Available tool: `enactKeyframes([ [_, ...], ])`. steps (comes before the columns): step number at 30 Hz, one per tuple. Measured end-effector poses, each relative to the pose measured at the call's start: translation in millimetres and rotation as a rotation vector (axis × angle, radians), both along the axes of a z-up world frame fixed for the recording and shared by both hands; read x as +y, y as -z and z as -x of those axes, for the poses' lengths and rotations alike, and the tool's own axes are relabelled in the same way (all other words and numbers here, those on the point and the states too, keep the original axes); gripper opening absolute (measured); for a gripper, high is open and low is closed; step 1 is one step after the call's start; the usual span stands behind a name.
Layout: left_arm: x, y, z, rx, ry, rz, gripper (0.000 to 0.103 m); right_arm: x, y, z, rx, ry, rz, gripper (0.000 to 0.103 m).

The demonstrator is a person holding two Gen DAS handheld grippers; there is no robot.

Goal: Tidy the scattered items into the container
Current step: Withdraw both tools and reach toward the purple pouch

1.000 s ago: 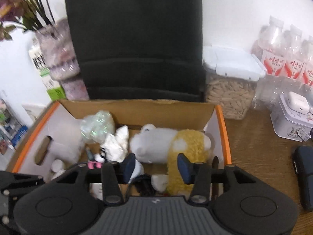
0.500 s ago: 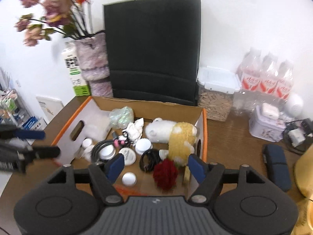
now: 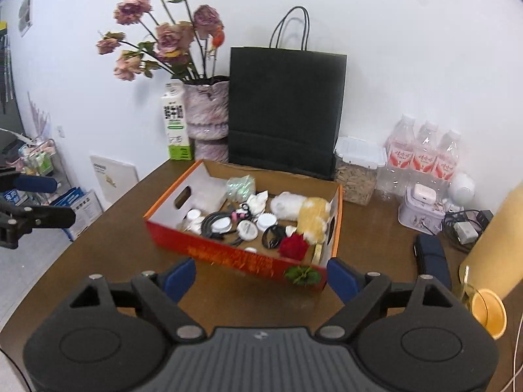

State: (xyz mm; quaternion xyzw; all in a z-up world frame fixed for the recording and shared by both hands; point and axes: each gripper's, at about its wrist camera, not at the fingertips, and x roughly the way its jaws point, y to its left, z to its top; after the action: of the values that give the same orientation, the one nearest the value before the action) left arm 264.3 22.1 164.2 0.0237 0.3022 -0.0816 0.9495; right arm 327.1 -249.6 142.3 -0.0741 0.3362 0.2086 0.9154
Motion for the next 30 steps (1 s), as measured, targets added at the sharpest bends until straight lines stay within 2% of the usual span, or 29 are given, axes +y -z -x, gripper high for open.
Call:
enactKeyframes([
  [6,-2.8,24.0,59.4,-0.008,-0.006,0.049,0.094,-14.5,6.3,54.6,-0.024,-0.025,-0.065,0.092],
  [9,-6.9,36.0,99.9,-0.081,0.044,0.096,0.098,-13.1,28.6,80.5,-0.028,-0.028,-0.063,0.092],
  [12,-8.8,52.3,128.6,-0.096,0.038,0.127,0.098,-10.6,51.8,117.7,-0.12,-0.022,-0.051,0.092],
  [15,-5.5,72.9,154.3,-0.086,-0.018,0.18,0.098,-9.4,73.4,157.5,-0.232,-0.011,-0.012,0.092],
  [19,-3.9,104.4,185.7,-0.101,-0.151,0.205,0.099,-10.9,103.3,198.5,-0.227,0.013,0.003,0.092],
  [21,-5.3,120.6,193.0,-0.094,-0.224,0.2,0.099,-10.2,121.2,218.2,-0.233,0.038,0.006,0.092],
  [23,-14.3,138.9,189.1,-0.064,-0.271,0.154,0.099,-3.2,142.6,235.7,-0.264,0.114,0.031,0.092],
  [26,-30.9,156.1,176.8,-0.027,-0.22,0.076,0.099,4.9,169.9,247.3,-0.213,0.177,0.011,0.092],
  [28,-35.0,162.9,171.5,-0.025,-0.195,0.077,0.099,7.7,182.6,249.7,-0.155,0.166,-0.01,0.092],
  [30,-32.8,169.0,163.0,-0.003,-0.194,0.087,0.099,7.9,187.4,247.4,-0.14,0.16,-0.003,0.092],
])
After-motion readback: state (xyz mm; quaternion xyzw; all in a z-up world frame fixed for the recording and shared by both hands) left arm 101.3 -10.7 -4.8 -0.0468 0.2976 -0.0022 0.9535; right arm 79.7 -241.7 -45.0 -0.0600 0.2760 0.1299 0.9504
